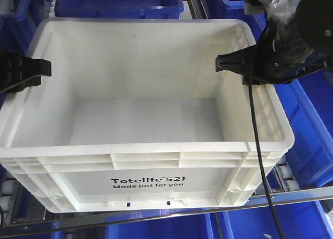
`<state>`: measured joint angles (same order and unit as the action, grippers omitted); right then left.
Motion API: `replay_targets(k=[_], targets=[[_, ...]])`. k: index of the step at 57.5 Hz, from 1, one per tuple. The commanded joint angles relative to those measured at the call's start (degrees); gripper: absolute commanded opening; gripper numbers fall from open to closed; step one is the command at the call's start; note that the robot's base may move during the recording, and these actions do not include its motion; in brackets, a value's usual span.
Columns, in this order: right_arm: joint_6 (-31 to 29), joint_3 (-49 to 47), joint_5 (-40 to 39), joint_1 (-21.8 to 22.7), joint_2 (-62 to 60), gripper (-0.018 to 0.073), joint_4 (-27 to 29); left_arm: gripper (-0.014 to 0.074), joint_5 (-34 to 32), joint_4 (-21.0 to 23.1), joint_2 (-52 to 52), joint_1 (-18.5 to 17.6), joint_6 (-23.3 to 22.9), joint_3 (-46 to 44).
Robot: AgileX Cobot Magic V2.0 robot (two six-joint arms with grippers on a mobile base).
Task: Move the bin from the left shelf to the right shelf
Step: 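Push the tote onto the roller shelf and lower it with both grippers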
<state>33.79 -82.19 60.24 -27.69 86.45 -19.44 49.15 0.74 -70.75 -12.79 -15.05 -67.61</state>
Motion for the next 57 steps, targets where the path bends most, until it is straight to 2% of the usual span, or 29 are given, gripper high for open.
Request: replay_targets(k=[1,9,22,31,46,57], targets=[[4.3,-2.4,-7.4,0.3,-0.8,0.0001,-7.3,-0.0006,-6.9,2.7,0.4,-0.4,-1.6,-2.0],[8.7,-2.4,-9.7,0.3,1.1,0.0004,-10.5,-0.0003,-8.2,2.6,-2.1,-0.4,-5.0,-2.0],[10.8,-2.4,-12.6,0.3,3.6,0.0015,-13.2,0.0011,-9.5,2.4,-4.0,-0.4,-5.1,-2.1],[10.8,-2.4,-12.7,0.3,5.4,0.0030,-12.5,0.0042,-9.6,2.4,-5.2,-0.4,-5.1,-2.2],[10.8,-2.4,-13.2,0.3,6.5,0.0117,-11.1,0.0156,-9.5,1.9,-5.9,-0.4,-4.4,-2.2],[10.8,-2.4,-13.1,0.3,6.7,0.0232,-9.5,0.0281,-8.3,1.1,-5.9,-0.4,-4.4,-2.2]])
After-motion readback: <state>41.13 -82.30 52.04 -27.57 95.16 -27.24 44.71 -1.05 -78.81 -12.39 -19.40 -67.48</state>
